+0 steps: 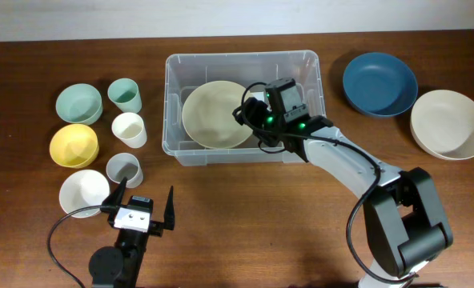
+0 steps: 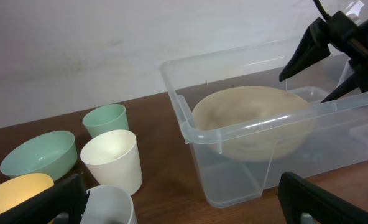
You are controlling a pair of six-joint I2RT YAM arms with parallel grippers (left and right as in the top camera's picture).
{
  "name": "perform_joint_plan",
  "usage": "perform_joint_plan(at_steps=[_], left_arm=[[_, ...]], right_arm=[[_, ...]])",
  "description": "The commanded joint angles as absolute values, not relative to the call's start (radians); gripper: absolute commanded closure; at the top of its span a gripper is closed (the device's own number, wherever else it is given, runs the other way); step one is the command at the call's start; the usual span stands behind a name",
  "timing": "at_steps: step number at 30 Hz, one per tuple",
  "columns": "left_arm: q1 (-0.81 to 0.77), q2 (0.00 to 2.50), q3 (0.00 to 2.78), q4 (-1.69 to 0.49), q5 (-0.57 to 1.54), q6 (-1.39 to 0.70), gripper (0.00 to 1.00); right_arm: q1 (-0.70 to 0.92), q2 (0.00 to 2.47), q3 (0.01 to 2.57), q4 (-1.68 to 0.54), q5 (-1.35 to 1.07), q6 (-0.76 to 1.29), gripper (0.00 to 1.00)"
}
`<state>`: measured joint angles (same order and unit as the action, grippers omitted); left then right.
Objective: Pack container
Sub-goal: 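Lower the cream bowl into the bin and open the right gripper, then move the right gripper to the back cream bowl and grip its rim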
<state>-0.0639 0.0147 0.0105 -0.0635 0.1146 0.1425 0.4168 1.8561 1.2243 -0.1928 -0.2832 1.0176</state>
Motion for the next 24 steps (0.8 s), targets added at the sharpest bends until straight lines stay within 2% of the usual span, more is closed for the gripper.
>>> perform_joint_plan(at_steps=[1,6,13,18,24], left_arm=[[-0.058,0.005,0.009,-0.07,0.107,0.159,0.0],[-0.058,0.005,0.009,-0.07,0.107,0.159,0.0],[-0.058,0.005,0.009,-0.07,0.107,0.159,0.0],[-0.058,0.005,0.009,-0.07,0.107,0.159,0.0],[-0.058,0.005,0.009,-0.07,0.108,0.159,0.0]], right_arm=[[0.398,1.852,1.291,-0.225,-0.305,0.966,0.14],[0.364,1.852,1.45,-0.435,-0.223,0.849,0.09],[0.237,1.852,1.876,-0.894,0.015,0.71,0.01],[0.02,1.852,2.118,-1.168,0.044,0.715,0.01],[-0.309,1.869,2.103,-1.365,-0.011,0.783,0.01]])
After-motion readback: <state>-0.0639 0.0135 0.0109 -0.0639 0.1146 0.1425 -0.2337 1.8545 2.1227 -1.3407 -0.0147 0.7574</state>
